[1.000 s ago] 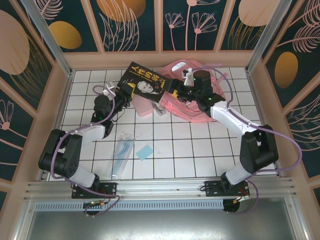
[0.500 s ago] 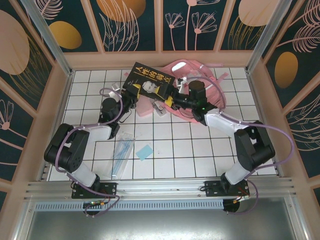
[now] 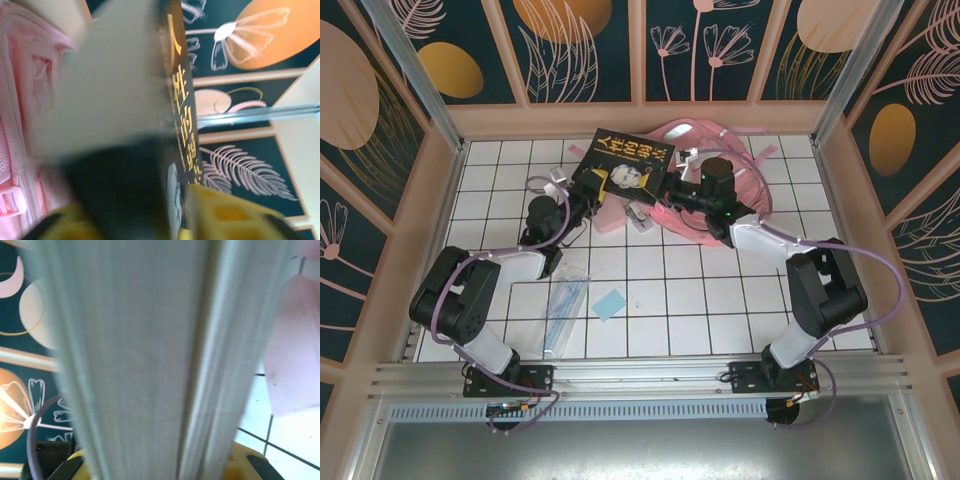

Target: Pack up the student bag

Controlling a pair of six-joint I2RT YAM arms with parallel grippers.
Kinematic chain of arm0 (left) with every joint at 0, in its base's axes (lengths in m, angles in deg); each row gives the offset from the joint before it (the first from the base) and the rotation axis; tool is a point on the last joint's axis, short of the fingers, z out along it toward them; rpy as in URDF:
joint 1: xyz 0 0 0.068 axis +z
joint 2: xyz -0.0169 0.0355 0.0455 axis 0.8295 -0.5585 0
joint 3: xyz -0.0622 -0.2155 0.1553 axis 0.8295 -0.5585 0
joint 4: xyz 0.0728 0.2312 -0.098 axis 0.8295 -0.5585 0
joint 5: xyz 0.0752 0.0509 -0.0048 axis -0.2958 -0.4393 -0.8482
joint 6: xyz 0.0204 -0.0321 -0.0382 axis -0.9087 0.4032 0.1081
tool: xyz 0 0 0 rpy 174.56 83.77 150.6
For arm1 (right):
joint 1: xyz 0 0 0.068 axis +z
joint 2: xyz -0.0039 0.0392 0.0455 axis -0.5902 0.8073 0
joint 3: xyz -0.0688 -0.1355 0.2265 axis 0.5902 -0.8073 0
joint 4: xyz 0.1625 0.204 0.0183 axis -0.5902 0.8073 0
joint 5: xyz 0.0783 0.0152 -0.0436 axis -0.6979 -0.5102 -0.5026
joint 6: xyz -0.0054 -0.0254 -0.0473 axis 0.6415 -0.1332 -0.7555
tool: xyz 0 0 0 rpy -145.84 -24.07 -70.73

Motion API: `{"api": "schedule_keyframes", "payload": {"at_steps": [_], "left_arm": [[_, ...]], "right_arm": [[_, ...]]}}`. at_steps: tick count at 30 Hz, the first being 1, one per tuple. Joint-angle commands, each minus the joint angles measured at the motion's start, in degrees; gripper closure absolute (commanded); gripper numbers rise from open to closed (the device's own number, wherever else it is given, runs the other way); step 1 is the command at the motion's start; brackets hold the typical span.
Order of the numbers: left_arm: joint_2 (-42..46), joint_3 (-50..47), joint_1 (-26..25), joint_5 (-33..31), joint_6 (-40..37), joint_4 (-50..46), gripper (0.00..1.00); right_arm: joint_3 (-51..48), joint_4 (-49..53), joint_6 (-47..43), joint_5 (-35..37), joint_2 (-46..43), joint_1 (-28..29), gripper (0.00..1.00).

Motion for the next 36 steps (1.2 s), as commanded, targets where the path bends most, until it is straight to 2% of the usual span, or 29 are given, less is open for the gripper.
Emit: {"api": "schedule_keyframes", "payload": {"at_steps": [1,4,7,10,15,19,23,29,32,36], "left_arm": [[-0.34,10.68,-2.48,7.37,-15.24,-16.90,0.22],[-2.04,18.73,-5.73,5.94,-28.32,-31.51,0.19],[-5.60,24.13,-8.53,5.89,-35.19,-37.15,0.22],[-11.35,31.81,-12.29,5.36,-42.64,-45.13,0.24],[-23.56,49.80,-18.59,1.38,-55.96,-62.17,0.26],[-33.22,64.34,-21.72,-4.91,-64.74,-73.14,0.26],[-41.34,75.88,-23.84,-11.57,-71.85,-81.00,0.26],[-52.17,87.08,-25.67,-24.09,-79.33,-87.56,0.25],[-55.44,89.40,-25.76,-27.11,-81.49,-89.48,0.26],[-57.07,88.41,-25.82,-27.67,-83.80,-90.21,0.25]], "right_arm": [[1.03,5.71,-6.61,7.07,-6.52,-5.23,1.00],[0.71,15.29,-12.02,10.92,-11.78,-10.58,1.00],[-0.18,22.29,-16.25,13.32,-16.27,-17.35,1.00],[-0.97,27.52,-18.47,12.60,-19.57,-25.77,1.00],[-4.60,31.27,-19.64,10.07,-25.38,-38.77,1.00],[-7.97,32.00,-19.70,8.33,-29.89,-45.64,1.00],[-10.77,31.74,-18.98,5.52,-32.50,-48.68,1.00],[-12.38,31.39,-18.01,2.49,-33.13,-49.02,1.00],[-12.34,31.47,-17.90,1.90,-33.42,-49.02,1.00],[-12.18,31.62,-18.07,2.50,-33.60,-49.02,1.00]]}}
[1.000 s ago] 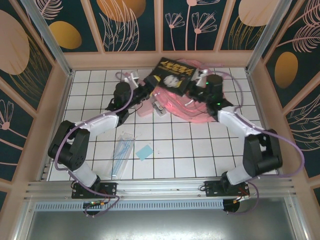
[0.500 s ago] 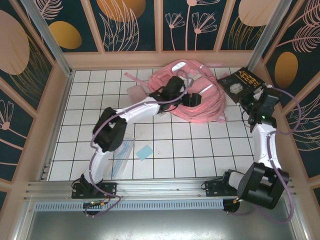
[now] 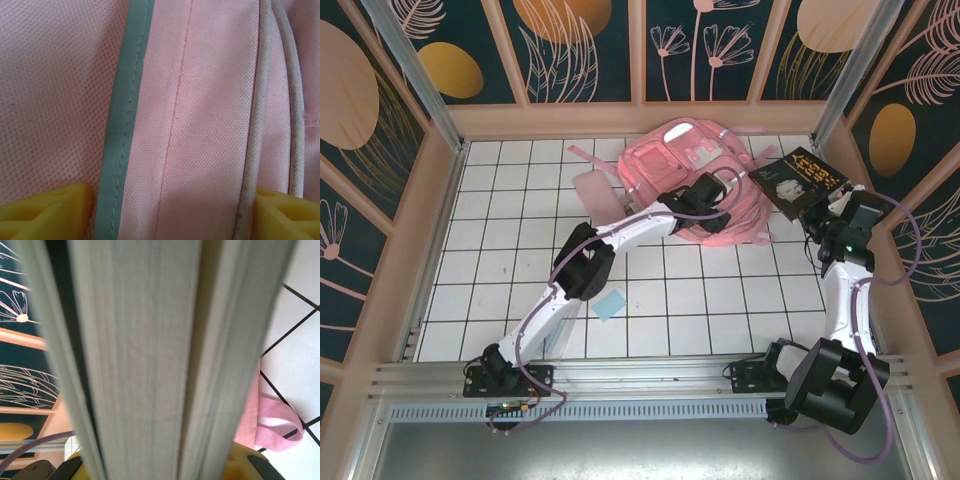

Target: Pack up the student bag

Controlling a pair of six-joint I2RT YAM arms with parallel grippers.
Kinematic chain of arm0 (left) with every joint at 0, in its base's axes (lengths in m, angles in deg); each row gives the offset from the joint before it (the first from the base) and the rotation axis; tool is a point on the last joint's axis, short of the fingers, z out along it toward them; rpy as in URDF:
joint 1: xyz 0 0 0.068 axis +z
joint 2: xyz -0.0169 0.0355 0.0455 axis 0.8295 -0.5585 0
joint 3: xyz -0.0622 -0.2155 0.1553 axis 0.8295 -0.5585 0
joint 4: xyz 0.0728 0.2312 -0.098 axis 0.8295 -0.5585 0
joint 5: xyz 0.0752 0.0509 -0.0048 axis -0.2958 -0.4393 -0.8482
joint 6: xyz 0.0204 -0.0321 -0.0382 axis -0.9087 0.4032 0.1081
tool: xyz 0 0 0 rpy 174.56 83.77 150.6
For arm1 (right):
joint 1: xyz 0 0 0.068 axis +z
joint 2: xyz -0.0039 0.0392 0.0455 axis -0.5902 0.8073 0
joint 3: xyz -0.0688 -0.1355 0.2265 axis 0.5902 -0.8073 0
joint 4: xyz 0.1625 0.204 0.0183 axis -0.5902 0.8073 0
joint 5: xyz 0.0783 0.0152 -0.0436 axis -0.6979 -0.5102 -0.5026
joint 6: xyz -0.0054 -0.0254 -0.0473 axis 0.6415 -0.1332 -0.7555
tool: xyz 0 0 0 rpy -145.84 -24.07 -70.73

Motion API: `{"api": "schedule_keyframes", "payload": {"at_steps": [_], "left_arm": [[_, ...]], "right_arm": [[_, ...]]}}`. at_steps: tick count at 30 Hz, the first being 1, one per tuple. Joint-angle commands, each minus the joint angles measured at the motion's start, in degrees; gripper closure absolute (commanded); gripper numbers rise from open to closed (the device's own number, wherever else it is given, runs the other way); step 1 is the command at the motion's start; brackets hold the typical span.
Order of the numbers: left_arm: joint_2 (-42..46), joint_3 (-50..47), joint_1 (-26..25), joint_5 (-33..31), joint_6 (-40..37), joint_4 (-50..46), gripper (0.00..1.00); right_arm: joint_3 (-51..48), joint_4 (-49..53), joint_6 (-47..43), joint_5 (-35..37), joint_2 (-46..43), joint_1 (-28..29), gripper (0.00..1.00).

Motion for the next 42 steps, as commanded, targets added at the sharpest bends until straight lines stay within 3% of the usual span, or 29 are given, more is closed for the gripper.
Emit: {"api": "schedule_keyframes", "payload": {"at_steps": [1,4,6,12,21,26,29,31,33,37,42], "left_arm": [[-2.97,0.17,0.71,-5.15,-4.37,-6.89,0.31],[-2.40,-0.23,0.71,-6.02,-3.94,-7.16,0.78],[-0.42,-0.83,0.72,-5.04,-2.64,-6.58,1.00],[11.91,-6.48,2.34,3.36,4.34,0.10,1.00],[18.15,-8.77,14.80,29.48,26.82,12.36,1.00],[17.69,-9.41,17.72,39.01,37.56,22.14,1.00],[17.53,-8.52,17.94,40.62,39.24,23.56,1.00],[17.70,-8.75,17.95,41.76,40.18,24.43,1.00],[18.01,-9.39,17.94,42.47,40.99,25.18,1.00],[19.61,-13.05,17.85,43.92,43.86,29.29,1.00],[22.39,-17.93,17.77,44.59,46.83,34.17,1.00]], "right_arm": [[0.55,-4.24,-0.19,-1.57,-1.96,-0.39,1.00],[0.46,-4.50,-0.07,-1.31,-1.96,-0.44,1.00],[0.41,-4.30,0.01,-0.68,-2.21,-0.48,1.00],[1.19,-1.87,-0.98,5.81,-4.54,-0.90,1.00],[-0.07,2.11,-2.62,13.38,-9.11,-1.53,1.00],[-3.67,1.65,-1.76,9.04,-9.98,-1.53,1.00],[-7.64,-4.28,1.24,-1.87,-9.75,-0.94,1.00],[-10.29,-9.63,4.17,-6.92,-8.67,1.29,1.00],[-11.75,-14.01,5.67,-7.21,-7.23,5.16,1.00],[-12.13,-23.79,8.40,-2.54,-0.73,16.62,1.00],[-9.38,-37.32,11.82,0.64,12.45,24.25,1.00]]}}
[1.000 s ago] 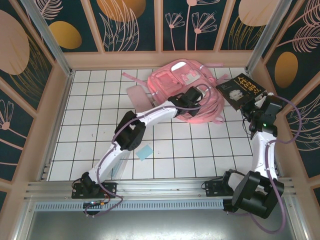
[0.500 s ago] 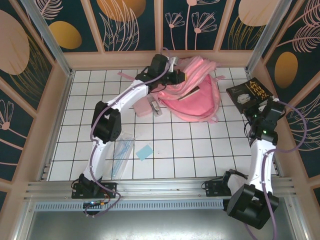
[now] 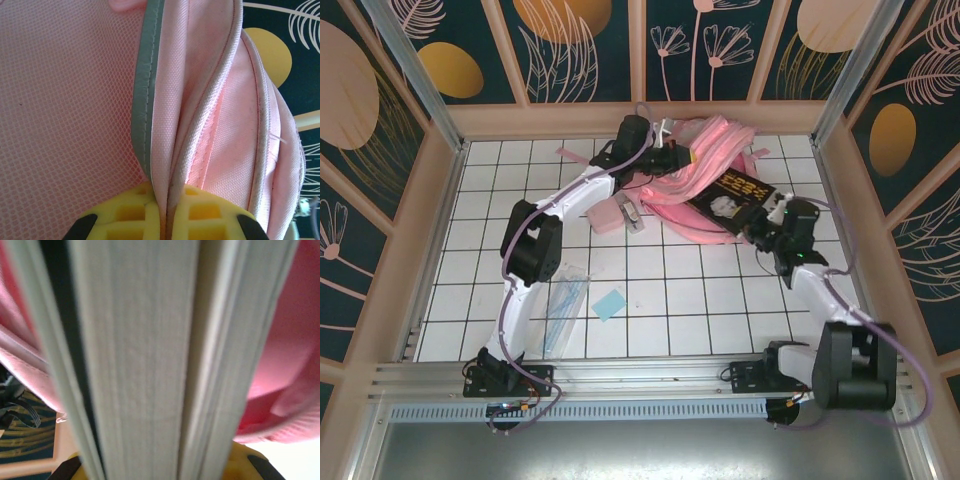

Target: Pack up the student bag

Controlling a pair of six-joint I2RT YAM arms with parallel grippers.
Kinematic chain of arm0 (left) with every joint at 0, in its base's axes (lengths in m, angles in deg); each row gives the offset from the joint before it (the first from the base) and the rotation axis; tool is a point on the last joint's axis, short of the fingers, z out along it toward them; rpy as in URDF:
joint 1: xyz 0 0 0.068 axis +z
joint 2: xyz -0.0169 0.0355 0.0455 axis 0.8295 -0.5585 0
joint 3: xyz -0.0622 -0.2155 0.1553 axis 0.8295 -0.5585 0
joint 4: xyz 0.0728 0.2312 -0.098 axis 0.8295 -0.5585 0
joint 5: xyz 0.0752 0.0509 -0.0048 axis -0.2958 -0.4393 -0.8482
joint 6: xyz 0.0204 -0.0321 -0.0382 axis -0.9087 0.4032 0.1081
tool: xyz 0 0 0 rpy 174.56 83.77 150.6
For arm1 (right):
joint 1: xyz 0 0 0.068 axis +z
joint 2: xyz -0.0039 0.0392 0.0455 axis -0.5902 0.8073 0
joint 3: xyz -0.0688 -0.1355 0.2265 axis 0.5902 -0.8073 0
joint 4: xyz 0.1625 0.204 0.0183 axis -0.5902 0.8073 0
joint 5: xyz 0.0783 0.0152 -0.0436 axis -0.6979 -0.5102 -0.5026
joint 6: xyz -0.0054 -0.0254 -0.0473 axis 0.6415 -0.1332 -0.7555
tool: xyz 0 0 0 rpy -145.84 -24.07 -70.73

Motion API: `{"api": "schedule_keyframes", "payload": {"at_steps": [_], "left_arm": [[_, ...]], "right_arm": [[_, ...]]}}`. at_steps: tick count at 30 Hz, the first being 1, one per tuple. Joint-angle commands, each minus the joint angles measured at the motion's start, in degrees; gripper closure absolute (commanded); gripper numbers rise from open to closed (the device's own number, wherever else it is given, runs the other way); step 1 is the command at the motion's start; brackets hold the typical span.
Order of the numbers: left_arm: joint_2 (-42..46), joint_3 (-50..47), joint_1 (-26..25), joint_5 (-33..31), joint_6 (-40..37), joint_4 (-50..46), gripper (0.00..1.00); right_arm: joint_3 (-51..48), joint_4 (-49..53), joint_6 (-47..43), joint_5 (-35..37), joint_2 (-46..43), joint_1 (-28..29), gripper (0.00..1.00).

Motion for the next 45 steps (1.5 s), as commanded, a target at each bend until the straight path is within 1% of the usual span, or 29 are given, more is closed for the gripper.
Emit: {"api": "schedule_keyframes", "payload": {"at_steps": [1,4,7,11,13,15,16,17,18,19,23,24,25,27,31,36,39,40,41,42,43,45], "left_arm": [[6.13,-2.19,0.04,2.36,4.60,10.89,1.00],[7.44,-4.27,-0.13,2.64,5.74,13.02,1.00],[8.29,-5.64,-0.26,2.82,7.12,15.11,1.00],[8.28,-6.22,-0.48,2.83,8.21,16.38,1.00],[8.05,-6.37,-0.64,3.00,8.92,17.21,1.00],[7.92,-6.60,-0.69,3.11,9.53,17.98,1.00],[7.95,-6.80,-0.67,3.02,9.89,18.37,1.00],[7.91,-6.88,-0.75,2.93,10.00,18.73,1.00],[7.82,-6.99,-0.76,2.62,10.25,19.13,1.00],[7.68,-6.99,-0.68,2.39,10.55,19.55,1.00],[6.51,-6.75,-0.61,0.85,12.25,21.32,1.00],[5.98,-6.56,-0.73,0.57,12.87,22.10,1.00],[5.27,-6.07,-0.64,0.41,13.53,22.68,1.00],[4.04,-4.82,-0.64,0.24,14.34,23.20,1.00],[2.31,-2.90,-0.66,-0.64,15.43,24.08,1.00],[1.30,-1.72,-0.64,-1.08,16.61,24.93,1.00],[1.14,-1.81,-0.67,-1.03,16.53,24.04,1.00],[1.22,-1.65,-0.64,-1.06,15.87,22.50,0.83],[1.43,-1.55,-0.63,-1.31,14.77,20.65,0.63],[1.84,-1.50,-0.57,-1.89,13.00,17.97,0.47],[2.65,-1.89,-0.42,-3.18,10.65,15.32,0.35],[5.27,-4.64,-0.02,-6.78,6.43,10.89,0.21]], "right_arm": [[3.97,-19.16,3.48,1.05,7.42,2.64,1.00],[7.93,-26.80,4.87,0.73,16.49,5.07,1.00],[12.84,-31.98,5.51,0.31,25.47,7.45,1.00],[17.80,-41.47,8.96,-0.32,35.16,9.65,1.00],[21.57,-41.17,9.80,0.95,39.29,10.61,1.00],[25.35,-39.80,10.65,0.56,42.91,11.16,1.00],[27.40,-37.98,11.38,0.10,44.69,11.28,0.94],[29.03,-35.56,11.76,-0.22,45.83,11.36,0.84],[30.37,-32.38,11.99,-0.04,46.43,11.25,0.69],[30.69,-29.52,11.67,0.63,46.32,11.24,0.56],[29.41,-16.12,10.40,4.44,41.45,9.93,0.21],[28.81,-12.70,9.90,5.16,39.34,9.47,0.10],[28.56,-8.70,8.91,5.69,37.49,8.88,0.06],[28.70,-0.11,6.02,7.50,33.68,7.79,0.01],[29.63,15.84,-3.15,14.64,26.54,5.99,0.01],[32.26,31.81,-14.03,22.60,23.08,4.27,0.01],[31.32,37.01,-19.31,24.54,19.36,4.39,0.01],[30.38,38.01,-20.52,24.41,17.39,4.67,0.01],[29.53,38.65,-21.34,24.54,15.54,4.90,0.01],[28.60,39.29,-22.25,24.54,13.21,5.34,0.01],[27.81,39.90,-22.89,24.67,11.06,5.76,0.01],[27.00,41.40,-23.11,25.36,7.84,6.85,0.02]]}}
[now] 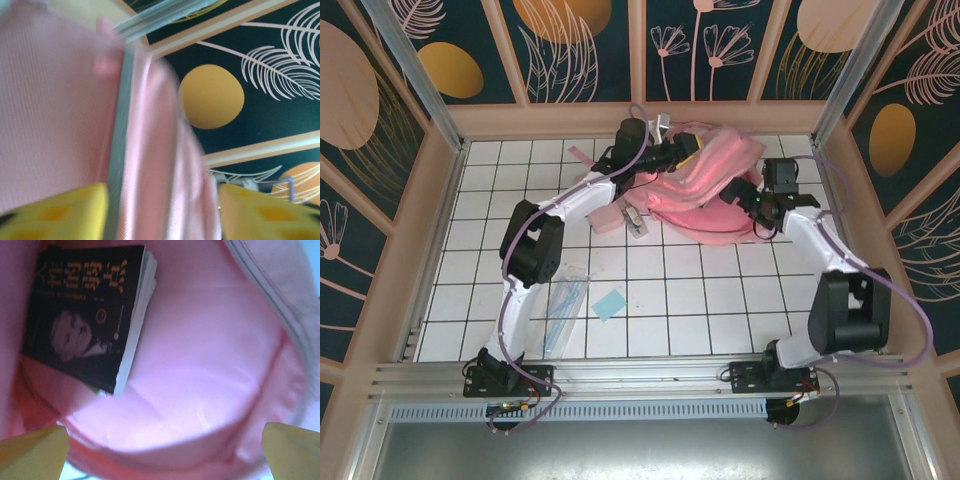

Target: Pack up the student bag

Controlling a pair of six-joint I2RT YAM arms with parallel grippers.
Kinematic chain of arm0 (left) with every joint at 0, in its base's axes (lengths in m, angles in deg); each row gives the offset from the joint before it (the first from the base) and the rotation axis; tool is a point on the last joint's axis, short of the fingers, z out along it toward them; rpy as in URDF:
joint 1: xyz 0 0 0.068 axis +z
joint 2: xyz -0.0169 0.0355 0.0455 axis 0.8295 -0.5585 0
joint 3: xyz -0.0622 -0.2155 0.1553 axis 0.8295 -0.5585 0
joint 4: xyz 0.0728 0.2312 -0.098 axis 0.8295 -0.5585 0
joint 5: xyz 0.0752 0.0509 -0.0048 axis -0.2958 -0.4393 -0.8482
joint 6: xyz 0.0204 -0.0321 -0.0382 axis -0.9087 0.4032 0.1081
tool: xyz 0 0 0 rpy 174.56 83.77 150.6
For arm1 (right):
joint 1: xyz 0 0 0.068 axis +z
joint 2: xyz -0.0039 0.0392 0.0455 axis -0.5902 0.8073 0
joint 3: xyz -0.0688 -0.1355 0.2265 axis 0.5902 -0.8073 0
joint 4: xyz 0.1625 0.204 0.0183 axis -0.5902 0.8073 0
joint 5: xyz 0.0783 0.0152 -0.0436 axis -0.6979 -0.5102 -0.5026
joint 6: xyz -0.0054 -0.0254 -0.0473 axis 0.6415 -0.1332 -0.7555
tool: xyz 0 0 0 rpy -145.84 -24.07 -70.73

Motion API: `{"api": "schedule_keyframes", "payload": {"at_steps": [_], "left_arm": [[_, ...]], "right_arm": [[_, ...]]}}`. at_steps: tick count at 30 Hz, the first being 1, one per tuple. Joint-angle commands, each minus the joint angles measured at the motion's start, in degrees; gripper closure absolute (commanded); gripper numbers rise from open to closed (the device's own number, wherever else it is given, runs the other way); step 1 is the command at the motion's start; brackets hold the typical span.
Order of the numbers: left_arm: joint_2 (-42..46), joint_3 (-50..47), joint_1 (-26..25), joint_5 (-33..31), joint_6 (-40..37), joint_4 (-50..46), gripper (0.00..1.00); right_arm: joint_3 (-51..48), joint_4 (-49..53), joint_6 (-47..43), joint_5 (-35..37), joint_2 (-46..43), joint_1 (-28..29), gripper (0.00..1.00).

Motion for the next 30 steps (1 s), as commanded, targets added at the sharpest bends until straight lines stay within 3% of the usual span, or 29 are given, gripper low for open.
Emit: {"api": "schedule_keyframes", "payload": {"at_steps": [1,6,10,13,22,30], "left_arm": [[6.17,-2.96,0.93,-6.29,-7.43,-4.42,0.19],[15.94,-20.89,3.05,-15.22,-8.99,-3.23,0.18],[20.83,-35.76,4.57,-18.28,-3.45,3.78,0.21],[20.80,-41.70,5.00,-18.63,0.09,7.47,0.25],[14.37,-44.17,5.04,-20.05,7.22,13.76,0.38],[14.35,-43.37,5.04,-24.82,3.25,5.59,0.37]], "right_arm": [[-1.27,6.01,-4.51,2.73,-6.66,2.17,0.02],[-2.59,6.16,-2.04,3.42,-9.48,7.08,0.02],[-3.22,3.15,1.33,5.34,-9.17,12.73,0.03],[-3.86,-0.12,3.62,5.47,-8.54,16.09,0.05],[-4.43,-3.25,6.08,6.96,-7.68,19.58,0.08],[-5.07,-4.47,6.04,8.56,-8.61,19.58,0.09]]}}
